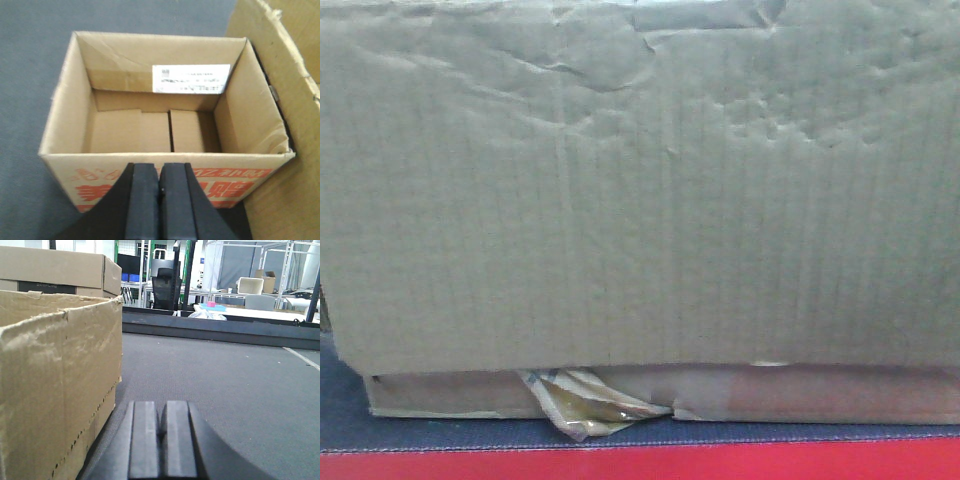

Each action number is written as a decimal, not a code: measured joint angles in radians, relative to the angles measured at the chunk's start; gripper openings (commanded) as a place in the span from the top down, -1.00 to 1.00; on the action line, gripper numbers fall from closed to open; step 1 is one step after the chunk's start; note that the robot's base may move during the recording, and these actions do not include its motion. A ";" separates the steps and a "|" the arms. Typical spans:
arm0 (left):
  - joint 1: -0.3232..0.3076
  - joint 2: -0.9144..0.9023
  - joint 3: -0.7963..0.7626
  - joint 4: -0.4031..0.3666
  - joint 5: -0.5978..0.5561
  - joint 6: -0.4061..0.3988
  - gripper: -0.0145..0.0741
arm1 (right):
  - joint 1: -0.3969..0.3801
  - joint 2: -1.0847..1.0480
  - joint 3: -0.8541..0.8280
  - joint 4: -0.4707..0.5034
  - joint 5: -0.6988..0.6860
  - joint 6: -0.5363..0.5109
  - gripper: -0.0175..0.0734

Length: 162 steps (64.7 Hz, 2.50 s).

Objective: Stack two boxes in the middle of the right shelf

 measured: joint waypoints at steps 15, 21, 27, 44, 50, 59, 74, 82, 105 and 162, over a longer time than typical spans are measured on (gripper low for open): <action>0.002 0.174 -0.114 -0.017 0.049 0.000 0.92 | 0.000 0.000 0.000 0.000 0.000 0.000 0.97; 0.002 0.263 -0.179 -0.019 0.068 0.024 0.92 | 0.000 0.000 0.000 0.000 0.000 0.000 0.97; 0.004 0.355 -0.239 -0.019 0.079 0.066 0.92 | 0.000 0.000 0.000 0.000 0.000 0.000 0.97; 0.113 0.517 -0.401 -0.081 0.152 0.186 0.92 | 0.000 0.000 0.000 0.000 0.000 0.000 0.97; 0.182 0.554 -0.451 -0.113 0.170 0.231 0.92 | 0.000 0.000 0.000 0.000 0.000 0.000 0.97; 0.273 0.605 -0.501 -0.127 0.191 0.307 0.92 | 0.000 0.000 0.000 0.000 0.000 0.000 0.97; 0.317 0.657 -0.508 -0.127 0.213 0.348 0.31 | 0.000 0.000 0.000 0.000 0.000 0.000 0.97; 0.317 0.685 -0.508 -0.129 0.218 0.350 -0.10 | 0.000 0.000 0.000 0.000 0.000 0.000 0.97; 0.317 0.826 -0.510 -0.131 0.216 0.352 -0.06 | 0.000 0.000 0.000 0.000 0.000 0.000 0.97; 0.439 0.856 -0.993 -0.154 0.436 0.136 0.92 | 0.000 0.000 0.000 0.000 0.000 0.000 0.97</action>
